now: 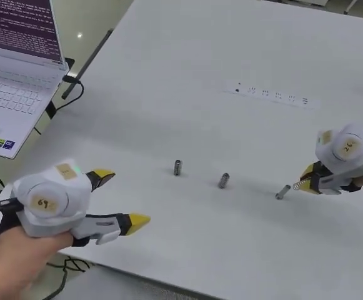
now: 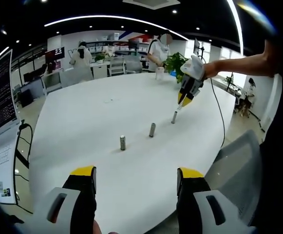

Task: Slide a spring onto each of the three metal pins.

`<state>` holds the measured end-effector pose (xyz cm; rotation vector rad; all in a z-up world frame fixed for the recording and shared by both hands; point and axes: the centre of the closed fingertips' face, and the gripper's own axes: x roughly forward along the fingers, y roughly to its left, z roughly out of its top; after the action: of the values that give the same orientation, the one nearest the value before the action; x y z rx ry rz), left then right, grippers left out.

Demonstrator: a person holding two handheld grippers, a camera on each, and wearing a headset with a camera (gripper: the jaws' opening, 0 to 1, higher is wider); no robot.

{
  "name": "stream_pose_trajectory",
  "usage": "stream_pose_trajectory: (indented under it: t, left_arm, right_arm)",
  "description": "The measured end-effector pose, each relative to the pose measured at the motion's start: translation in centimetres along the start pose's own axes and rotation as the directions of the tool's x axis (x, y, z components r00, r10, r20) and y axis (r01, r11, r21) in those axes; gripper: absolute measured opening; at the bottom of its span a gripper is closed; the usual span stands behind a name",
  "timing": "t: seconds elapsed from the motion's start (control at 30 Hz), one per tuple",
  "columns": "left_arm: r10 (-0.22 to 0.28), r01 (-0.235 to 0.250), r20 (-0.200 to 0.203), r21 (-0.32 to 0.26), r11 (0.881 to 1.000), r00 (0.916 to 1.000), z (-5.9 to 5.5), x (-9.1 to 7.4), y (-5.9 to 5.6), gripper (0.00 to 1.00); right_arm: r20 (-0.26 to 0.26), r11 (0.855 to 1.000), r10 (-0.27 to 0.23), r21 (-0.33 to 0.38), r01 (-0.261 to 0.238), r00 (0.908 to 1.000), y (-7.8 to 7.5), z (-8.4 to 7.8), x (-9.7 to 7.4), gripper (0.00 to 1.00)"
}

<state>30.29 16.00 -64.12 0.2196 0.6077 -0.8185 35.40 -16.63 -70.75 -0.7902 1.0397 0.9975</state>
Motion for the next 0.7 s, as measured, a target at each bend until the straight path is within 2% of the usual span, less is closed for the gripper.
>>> stream_pose_trajectory:
  t: [0.33, 0.7]
  left_arm:
    - [0.008, -0.008, -0.006, -0.012, 1.0, 0.9999, 0.0, 0.3, 0.5, 0.64]
    - [0.0, 0.0, -0.008, -0.021, 1.0, 1.0, -0.2, 0.8, 0.7, 0.64]
  right_arm:
    - [-0.001, 1.0, 0.029, -0.006, -0.029, 0.9996, -0.3, 0.3, 1.0, 0.09]
    - [0.003, 0.999, 0.045, -0.012, -0.045, 0.999, -0.2, 0.7, 1.1, 0.09]
